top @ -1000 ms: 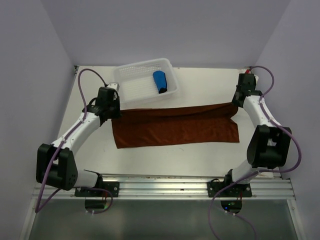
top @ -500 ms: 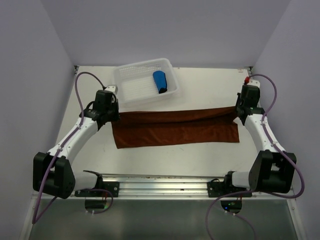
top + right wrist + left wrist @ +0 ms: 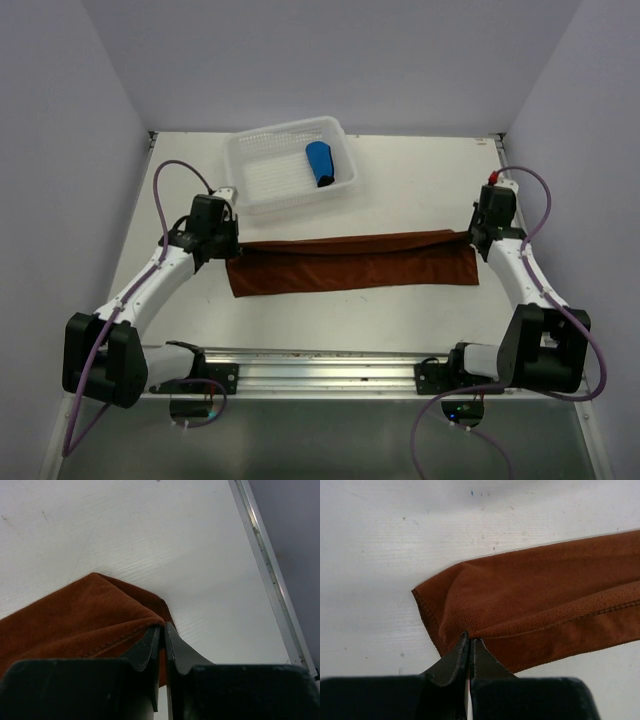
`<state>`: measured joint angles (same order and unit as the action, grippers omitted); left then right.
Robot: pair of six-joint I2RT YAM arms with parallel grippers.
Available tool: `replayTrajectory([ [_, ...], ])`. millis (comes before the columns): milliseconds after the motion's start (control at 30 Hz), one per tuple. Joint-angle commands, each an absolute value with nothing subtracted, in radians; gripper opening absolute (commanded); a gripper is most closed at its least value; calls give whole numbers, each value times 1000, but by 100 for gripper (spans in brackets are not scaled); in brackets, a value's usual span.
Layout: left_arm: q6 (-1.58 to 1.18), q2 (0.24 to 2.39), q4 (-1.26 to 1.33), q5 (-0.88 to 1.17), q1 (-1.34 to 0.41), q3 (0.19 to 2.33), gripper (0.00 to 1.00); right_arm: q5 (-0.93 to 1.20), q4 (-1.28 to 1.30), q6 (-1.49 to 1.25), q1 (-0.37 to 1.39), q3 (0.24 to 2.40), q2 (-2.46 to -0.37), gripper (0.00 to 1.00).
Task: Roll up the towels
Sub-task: Fold the towel
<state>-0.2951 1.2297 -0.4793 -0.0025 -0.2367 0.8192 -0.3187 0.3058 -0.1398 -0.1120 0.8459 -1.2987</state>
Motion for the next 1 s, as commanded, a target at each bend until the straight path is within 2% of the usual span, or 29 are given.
replayTrajectory([
  [0, -296, 1206, -480, 32, -229, 804, 0, -327, 295, -183, -120, 825, -1250, 8],
  [967, -351, 1091, -465, 109, -230, 704, 0, -396, 301, -290, -132, 658, -1112, 9],
])
